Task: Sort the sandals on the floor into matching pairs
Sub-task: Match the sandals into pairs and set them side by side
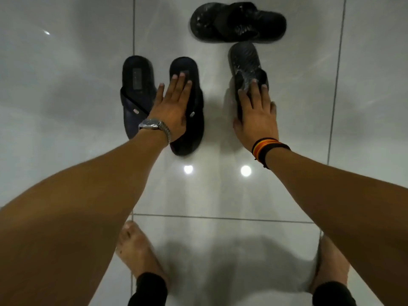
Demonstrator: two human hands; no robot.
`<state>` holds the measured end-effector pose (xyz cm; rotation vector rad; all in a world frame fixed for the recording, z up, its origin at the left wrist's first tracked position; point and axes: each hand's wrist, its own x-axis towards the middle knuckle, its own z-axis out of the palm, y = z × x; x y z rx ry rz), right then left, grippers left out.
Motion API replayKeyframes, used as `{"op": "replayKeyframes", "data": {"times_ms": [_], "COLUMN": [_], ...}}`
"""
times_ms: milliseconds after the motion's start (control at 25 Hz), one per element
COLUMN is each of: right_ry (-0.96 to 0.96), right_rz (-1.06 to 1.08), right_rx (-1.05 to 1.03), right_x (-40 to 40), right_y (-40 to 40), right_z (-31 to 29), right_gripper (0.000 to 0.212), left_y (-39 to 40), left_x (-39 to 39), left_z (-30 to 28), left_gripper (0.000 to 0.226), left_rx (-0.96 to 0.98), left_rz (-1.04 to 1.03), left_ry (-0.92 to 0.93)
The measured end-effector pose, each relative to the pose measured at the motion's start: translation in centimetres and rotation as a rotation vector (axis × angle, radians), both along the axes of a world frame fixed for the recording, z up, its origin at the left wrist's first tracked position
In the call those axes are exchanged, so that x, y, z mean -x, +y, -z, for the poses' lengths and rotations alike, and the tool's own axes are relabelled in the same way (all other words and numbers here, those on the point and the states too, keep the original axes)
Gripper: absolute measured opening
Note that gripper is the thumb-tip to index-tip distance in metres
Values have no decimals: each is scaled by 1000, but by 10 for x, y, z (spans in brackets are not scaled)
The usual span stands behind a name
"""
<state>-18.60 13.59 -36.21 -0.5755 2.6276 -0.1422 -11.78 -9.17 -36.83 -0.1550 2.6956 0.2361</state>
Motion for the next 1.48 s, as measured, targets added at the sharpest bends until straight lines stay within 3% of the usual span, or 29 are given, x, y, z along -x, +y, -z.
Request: {"op": "replayKeyframes", "data": {"times_ms": [120, 200, 280, 400, 560, 760, 920, 1000, 1120, 1280, 1360, 1480], "right_ry": [-127, -97, -42, -11, -33, -123, -162, -145, -42, -45, -96, -152], "right_rz": [-57, -62, -28, 80, 241, 335, 386, 381, 342, 336, 448, 384], "right_rx": [-38, -6, 21, 32, 24, -28, -40, 10, 106, 237, 341, 294], "right_x": [37, 42, 29, 15, 28, 53, 54, 47, 34, 43, 59, 71], "right_y": [28, 50, 69, 84, 92, 108, 136, 149, 165, 181, 190, 208], "right_z": [14, 23, 30, 37, 28, 14, 11, 12, 18, 25, 24, 14], "right_gripper": [80, 79, 75, 70, 66, 64, 62, 60, 64, 62, 62, 65], "left_y": [12, 12, 9, 24, 82, 155, 183, 177, 166, 196, 226, 252], "left_x": [81, 142, 190, 220, 184, 115, 76, 81, 98, 103, 97, 94], "left_z": [7, 11, 17, 24, 20, 8, 11, 17, 28, 31, 32, 30], "left_gripper": [90, 92, 101, 118, 113, 96, 64, 86, 123, 114, 109, 110], "left_rx": [19, 61, 106, 116, 98, 73, 198, 146, 3, -143, -198, -248], "left_rz": [10, 41, 49, -39, -55, 70, 192, 145, 95, 37, 7, -78], "left_ry": [158, 196, 58, -292, -311, -335, 33, 85, -120, -150, -102, -88]}}
